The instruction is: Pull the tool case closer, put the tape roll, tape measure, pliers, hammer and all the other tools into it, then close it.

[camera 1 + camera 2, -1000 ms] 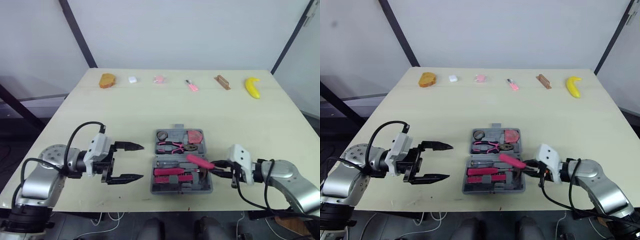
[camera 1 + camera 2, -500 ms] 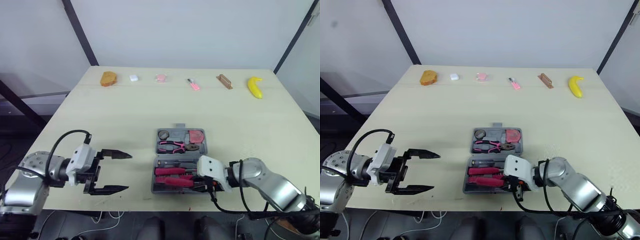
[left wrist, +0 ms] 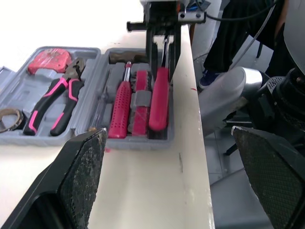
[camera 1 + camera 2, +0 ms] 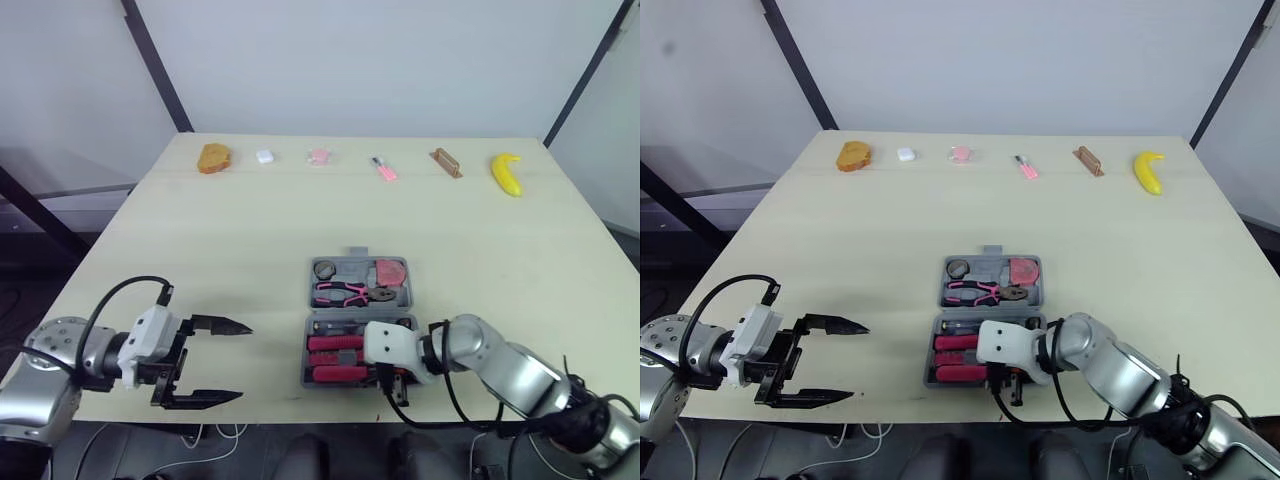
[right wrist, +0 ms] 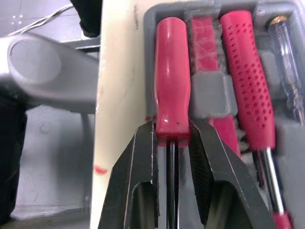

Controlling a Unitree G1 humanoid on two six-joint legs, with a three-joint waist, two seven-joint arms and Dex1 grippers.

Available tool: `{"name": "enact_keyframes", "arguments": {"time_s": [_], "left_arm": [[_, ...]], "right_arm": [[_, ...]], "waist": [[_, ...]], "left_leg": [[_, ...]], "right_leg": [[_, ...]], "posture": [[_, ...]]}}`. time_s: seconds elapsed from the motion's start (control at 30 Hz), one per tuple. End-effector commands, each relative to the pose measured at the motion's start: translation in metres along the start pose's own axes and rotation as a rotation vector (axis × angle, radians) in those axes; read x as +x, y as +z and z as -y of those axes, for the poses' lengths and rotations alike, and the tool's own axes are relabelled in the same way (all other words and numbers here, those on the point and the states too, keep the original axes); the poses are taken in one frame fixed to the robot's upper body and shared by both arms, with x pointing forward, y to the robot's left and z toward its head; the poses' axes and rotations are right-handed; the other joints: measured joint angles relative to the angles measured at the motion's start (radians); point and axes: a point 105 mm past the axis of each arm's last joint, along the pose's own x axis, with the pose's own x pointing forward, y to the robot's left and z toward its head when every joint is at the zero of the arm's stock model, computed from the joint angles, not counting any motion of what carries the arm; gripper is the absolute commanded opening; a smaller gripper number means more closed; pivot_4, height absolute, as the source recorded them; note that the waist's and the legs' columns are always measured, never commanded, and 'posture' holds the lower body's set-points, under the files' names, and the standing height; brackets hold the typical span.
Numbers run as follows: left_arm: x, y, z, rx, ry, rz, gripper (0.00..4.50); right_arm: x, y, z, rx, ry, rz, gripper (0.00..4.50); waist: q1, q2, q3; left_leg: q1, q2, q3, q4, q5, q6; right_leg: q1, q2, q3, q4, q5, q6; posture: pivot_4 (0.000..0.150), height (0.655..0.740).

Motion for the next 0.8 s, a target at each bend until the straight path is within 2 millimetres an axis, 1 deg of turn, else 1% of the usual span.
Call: {"name": "enact_keyframes", "arguments": {"time_s": [0.03,0.1,0.27,0.47,0.5,0.53,0.6,0.8], "left_arm": [[0.001,0.006,0.004,0.029,-0.052,0.016,4.50],[0.002,0.007,0.005,0.028,-0.051,0.018,4.50],[0.002,0.007,0.004,0.025,-0.048,0.017,4.50],[0.004,0.009,0.001,0.025,-0.047,0.020,4.50],[0.004,0.009,0.001,0.025,-0.047,0.020,4.50],[0.004,0.010,0.001,0.025,-0.047,0.020,4.50],[0.005,0.010,0.000,0.025,-0.047,0.021,4.50],[0.008,0.011,-0.003,0.032,-0.046,0.025,4.50]], "right_arm": [[0.001,0.004,0.002,-0.030,-0.001,-0.006,0.35],[0.003,0.003,0.003,-0.043,0.003,-0.021,0.35],[0.012,0.012,0.001,-0.052,0.018,-0.001,0.35],[0.011,0.011,0.001,-0.058,0.022,0.005,0.35],[0.011,0.011,0.001,-0.058,0.022,0.007,1.38],[0.010,0.012,0.001,-0.056,0.021,0.011,1.70],[0.006,0.014,0.004,-0.050,0.006,0.032,2.63],[-0.009,0.025,0.005,-0.025,0.036,0.106,2.63]], "waist": [[0.000,0.000,0.000],[0.001,0.000,0.000],[0.000,0.000,0.000],[-0.001,0.000,0.000],[-0.001,0.000,0.000],[-0.001,0.000,0.000],[-0.001,0.000,0.000],[0.001,0.000,0.000]], "left_leg": [[0.000,0.000,0.000,0.000,0.000,0.000],[0.000,0.000,0.000,0.000,0.000,0.000],[0.000,0.000,0.000,0.000,0.000,0.000],[0.000,0.000,0.000,0.000,0.000,0.000],[0.000,0.000,0.000,0.000,0.000,0.000],[0.000,0.000,0.000,0.000,0.000,0.000],[0.000,0.000,0.000,0.000,0.000,0.000],[0.000,0.000,0.000,0.000,0.000,0.000]], "right_leg": [[0.000,0.000,0.000,0.000,0.000,0.000],[0.000,0.000,0.000,0.000,0.000,0.000],[0.000,0.000,0.000,0.000,0.000,0.000],[0.000,0.000,0.000,0.000,0.000,0.000],[0.000,0.000,0.000,0.000,0.000,0.000],[0.000,0.000,0.000,0.000,0.000,0.000],[0.000,0.000,0.000,0.000,0.000,0.000],[0.000,0.000,0.000,0.000,0.000,0.000]], "posture": [[0.150,0.7400],[0.150,0.7400],[0.150,0.7400],[0.150,0.7400],[0.150,0.7400],[0.150,0.7400],[0.150,0.7400],[0.150,0.7400]]}}
